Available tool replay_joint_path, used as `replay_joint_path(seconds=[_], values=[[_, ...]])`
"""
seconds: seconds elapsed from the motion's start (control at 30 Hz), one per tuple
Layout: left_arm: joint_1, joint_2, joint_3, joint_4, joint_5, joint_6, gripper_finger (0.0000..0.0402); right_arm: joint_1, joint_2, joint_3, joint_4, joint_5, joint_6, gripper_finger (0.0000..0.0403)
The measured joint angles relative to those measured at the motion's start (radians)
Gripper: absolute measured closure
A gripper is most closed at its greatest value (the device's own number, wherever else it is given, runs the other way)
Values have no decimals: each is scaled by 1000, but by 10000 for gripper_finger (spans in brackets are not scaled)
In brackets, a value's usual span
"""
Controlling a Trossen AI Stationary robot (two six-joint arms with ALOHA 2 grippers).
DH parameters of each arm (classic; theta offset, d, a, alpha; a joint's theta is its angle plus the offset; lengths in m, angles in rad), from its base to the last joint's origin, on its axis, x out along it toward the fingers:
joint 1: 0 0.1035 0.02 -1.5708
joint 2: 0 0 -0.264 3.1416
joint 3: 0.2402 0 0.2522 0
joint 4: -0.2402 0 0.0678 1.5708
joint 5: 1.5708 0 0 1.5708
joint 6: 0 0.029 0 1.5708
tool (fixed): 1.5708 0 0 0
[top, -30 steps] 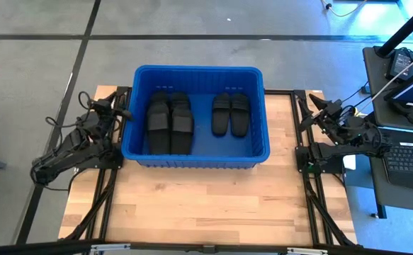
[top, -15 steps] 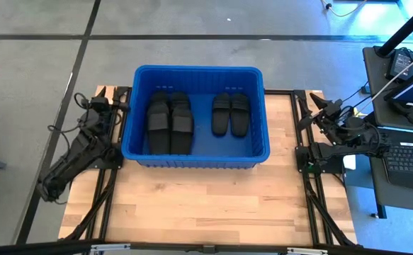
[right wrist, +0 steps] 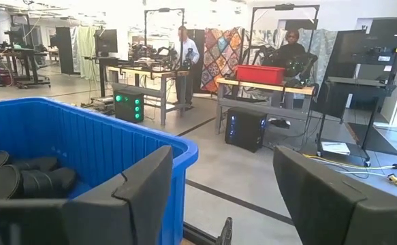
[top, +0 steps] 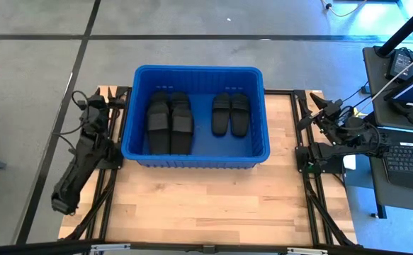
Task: Pick and place slides into bin
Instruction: Return to Home Position
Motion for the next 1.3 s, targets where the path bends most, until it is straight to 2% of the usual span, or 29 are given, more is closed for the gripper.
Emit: replay_joint_path(seconds=[0.1,0.27,0.6,0.73,0.83,0.9,1.1,1.2,1.3], values=[[56,0,-45,7,71,-68,220,0,0,0,2,0,4,147],[98,0,-107,87,141,-95,220,0,0,0,-4,0,39,147],[108,1,-119,98,138,-82,220,0,0,-13,-21,0,112,147],[108,0,-119,98,138,-82,220,0,0,-94,71,2,78,147],[108,1,-119,98,137,-83,220,-5,0,-161,163,76,59,147],[108,1,-119,98,137,-85,220,-15,0,-206,214,78,60,147],[108,1,-119,98,137,-83,220,-88,0,-320,354,26,58,147],[108,1,-119,98,137,-83,220,-155,0,-357,393,20,59,147],[108,1,-119,98,137,-82,220,-243,0,-386,437,-49,57,147]])
